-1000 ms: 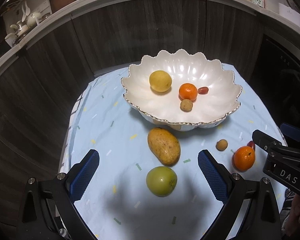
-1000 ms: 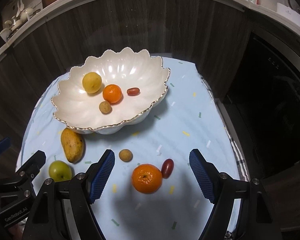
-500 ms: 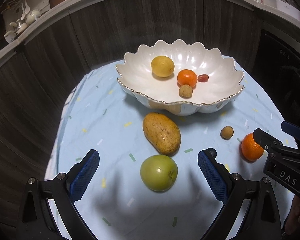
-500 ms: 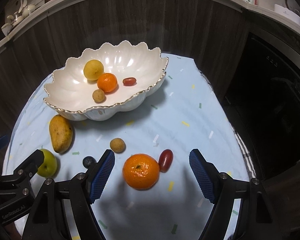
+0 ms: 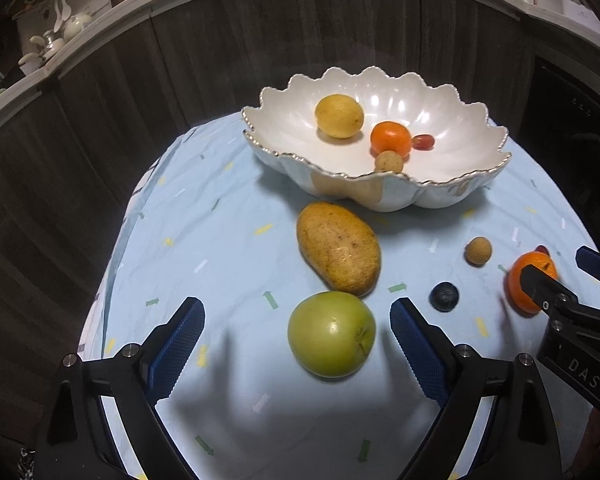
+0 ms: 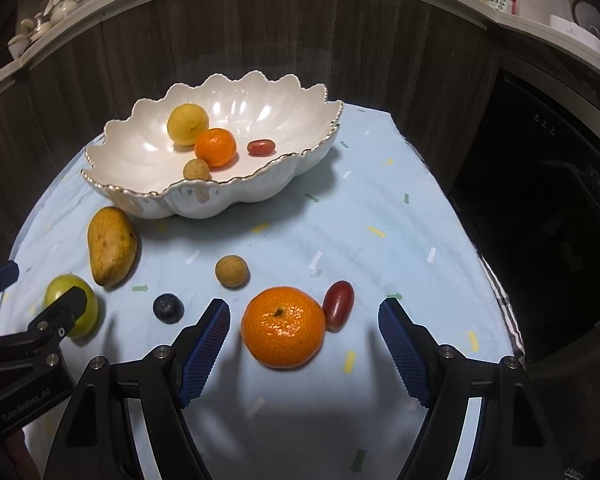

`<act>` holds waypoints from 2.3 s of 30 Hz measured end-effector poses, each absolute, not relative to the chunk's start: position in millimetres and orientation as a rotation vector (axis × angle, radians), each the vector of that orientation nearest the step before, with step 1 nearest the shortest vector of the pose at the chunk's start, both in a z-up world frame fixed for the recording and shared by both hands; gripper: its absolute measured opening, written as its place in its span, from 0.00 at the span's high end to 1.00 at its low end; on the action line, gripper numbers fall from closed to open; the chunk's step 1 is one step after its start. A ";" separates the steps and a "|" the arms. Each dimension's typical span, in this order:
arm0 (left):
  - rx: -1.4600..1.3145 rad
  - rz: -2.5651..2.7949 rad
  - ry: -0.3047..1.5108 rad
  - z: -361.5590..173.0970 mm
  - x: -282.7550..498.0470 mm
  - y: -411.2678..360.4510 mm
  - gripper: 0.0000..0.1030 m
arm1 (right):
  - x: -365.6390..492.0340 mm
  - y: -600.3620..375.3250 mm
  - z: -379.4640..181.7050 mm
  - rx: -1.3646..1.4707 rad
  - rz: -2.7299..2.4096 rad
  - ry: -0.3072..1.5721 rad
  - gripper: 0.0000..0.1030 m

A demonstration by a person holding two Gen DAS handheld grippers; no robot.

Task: Organize fruits
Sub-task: 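Grasp the green apple with the left tool while the right tool grasps the large mandarin, then lift the green apple with the left tool while the right tool lifts the mandarin over the bowl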

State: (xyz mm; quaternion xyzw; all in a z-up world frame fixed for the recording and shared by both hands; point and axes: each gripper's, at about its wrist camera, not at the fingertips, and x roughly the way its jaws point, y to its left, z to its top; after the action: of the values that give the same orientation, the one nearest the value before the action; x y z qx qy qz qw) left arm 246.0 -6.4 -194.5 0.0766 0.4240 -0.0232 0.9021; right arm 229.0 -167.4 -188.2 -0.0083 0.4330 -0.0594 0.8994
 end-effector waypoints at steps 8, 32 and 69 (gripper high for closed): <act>0.149 -0.057 0.905 -208.1 250.8 -3.2 0.12 | 232.7 -162.4 -202.3 -0.039 -0.114 0.924 0.31; 0.148 -0.132 0.939 -220.5 251.0 -14.5 0.53 | 235.6 -159.1 -208.2 -0.045 -0.093 0.931 0.55; 0.127 -0.094 0.817 -135.7 261.8 -12.9 0.53 | 239.8 -165.8 -125.8 -0.014 -0.065 0.755 0.56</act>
State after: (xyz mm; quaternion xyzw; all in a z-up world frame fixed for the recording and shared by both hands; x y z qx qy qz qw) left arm 261.8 -12.9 -135.7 0.0616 0.3969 -0.0455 0.9147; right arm 239.8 -165.8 -125.8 -0.0067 0.3686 -0.0318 0.9290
